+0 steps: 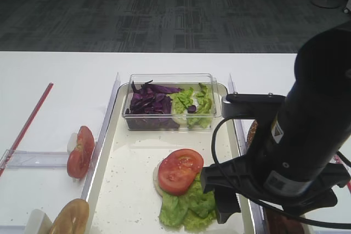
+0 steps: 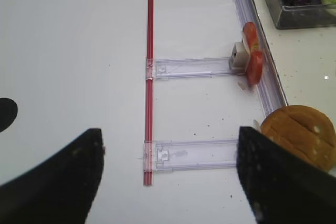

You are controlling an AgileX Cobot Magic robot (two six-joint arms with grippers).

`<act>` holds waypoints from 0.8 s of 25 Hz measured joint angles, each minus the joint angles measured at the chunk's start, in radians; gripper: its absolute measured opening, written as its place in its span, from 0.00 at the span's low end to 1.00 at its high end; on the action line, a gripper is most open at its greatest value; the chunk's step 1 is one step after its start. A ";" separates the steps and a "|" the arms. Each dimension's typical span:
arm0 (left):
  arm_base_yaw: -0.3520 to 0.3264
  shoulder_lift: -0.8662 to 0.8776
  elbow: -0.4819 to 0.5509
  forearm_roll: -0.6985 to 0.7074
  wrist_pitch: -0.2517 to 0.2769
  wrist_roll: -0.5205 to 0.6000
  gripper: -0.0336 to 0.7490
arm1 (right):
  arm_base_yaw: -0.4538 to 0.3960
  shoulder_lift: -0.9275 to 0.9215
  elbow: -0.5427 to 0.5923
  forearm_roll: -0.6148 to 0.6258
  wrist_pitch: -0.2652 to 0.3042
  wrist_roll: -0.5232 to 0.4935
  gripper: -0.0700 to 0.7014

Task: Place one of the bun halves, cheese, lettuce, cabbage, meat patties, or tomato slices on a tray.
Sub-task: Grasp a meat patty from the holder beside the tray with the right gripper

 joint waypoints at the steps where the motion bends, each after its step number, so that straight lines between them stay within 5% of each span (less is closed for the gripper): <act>1: 0.000 0.000 0.000 0.000 0.000 0.000 0.67 | 0.000 0.002 0.000 0.002 -0.002 0.000 0.98; 20: 0.000 0.000 0.000 0.000 0.000 0.000 0.67 | 0.000 0.007 0.000 0.020 0.000 0.002 0.78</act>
